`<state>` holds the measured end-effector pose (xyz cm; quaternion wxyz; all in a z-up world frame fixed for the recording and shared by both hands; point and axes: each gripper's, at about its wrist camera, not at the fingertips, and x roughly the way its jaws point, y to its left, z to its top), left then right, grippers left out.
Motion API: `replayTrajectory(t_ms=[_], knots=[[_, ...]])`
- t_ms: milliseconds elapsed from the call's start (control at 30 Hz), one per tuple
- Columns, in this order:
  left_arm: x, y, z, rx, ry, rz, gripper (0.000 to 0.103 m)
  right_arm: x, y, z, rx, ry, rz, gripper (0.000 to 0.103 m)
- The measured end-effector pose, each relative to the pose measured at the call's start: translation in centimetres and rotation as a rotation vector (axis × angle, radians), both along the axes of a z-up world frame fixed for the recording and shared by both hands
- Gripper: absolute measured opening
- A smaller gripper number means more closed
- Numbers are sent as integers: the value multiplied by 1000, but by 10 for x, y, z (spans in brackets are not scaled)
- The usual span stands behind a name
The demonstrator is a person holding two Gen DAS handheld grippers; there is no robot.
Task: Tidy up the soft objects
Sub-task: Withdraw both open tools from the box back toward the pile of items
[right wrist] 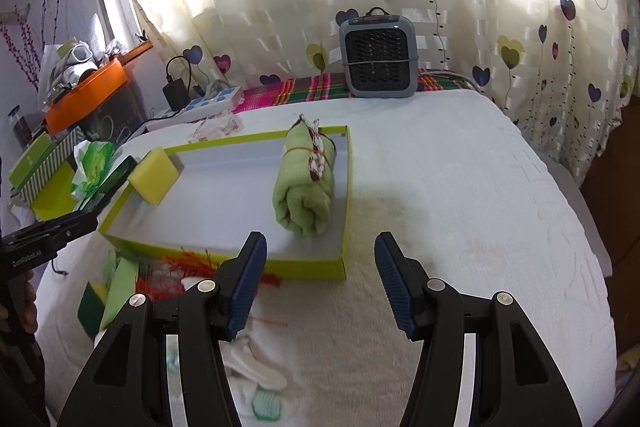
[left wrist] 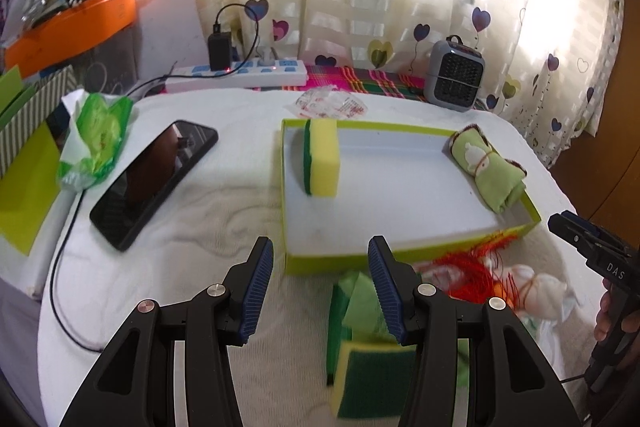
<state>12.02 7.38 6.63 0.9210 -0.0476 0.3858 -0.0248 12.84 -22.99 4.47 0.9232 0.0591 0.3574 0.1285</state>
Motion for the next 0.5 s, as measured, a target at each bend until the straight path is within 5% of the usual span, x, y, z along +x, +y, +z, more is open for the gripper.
replayTrajectory(t_ms=[500], knots=[[-39, -3, -18, -57, 36, -52, 53, -31, -7, -18, 57, 50, 51, 57]])
